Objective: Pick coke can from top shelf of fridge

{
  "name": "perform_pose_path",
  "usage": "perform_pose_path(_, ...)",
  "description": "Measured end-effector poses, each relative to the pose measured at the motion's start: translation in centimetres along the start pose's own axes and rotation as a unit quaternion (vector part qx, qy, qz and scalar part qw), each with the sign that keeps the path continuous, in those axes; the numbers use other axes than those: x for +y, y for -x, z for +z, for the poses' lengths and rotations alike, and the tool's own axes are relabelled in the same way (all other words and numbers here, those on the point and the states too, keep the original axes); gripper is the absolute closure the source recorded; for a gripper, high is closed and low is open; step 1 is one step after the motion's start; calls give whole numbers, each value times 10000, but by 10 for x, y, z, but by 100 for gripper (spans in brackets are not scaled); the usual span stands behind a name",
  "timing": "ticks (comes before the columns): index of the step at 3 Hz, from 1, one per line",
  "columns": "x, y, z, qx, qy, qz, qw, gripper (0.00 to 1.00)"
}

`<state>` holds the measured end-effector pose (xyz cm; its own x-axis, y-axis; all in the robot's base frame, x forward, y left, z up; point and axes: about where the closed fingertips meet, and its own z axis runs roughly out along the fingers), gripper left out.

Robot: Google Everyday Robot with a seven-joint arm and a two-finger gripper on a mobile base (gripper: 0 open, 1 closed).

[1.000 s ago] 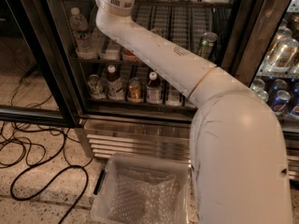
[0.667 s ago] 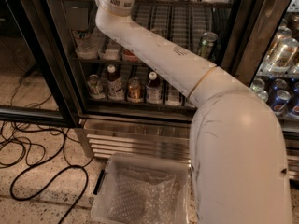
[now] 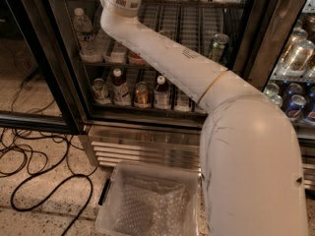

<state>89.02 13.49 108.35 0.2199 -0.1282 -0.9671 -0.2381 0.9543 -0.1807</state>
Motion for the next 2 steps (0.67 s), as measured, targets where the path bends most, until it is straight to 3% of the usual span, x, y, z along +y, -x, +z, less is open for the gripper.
perform_pose_path(2,-2,28,1,-94,120,399,9991,100)
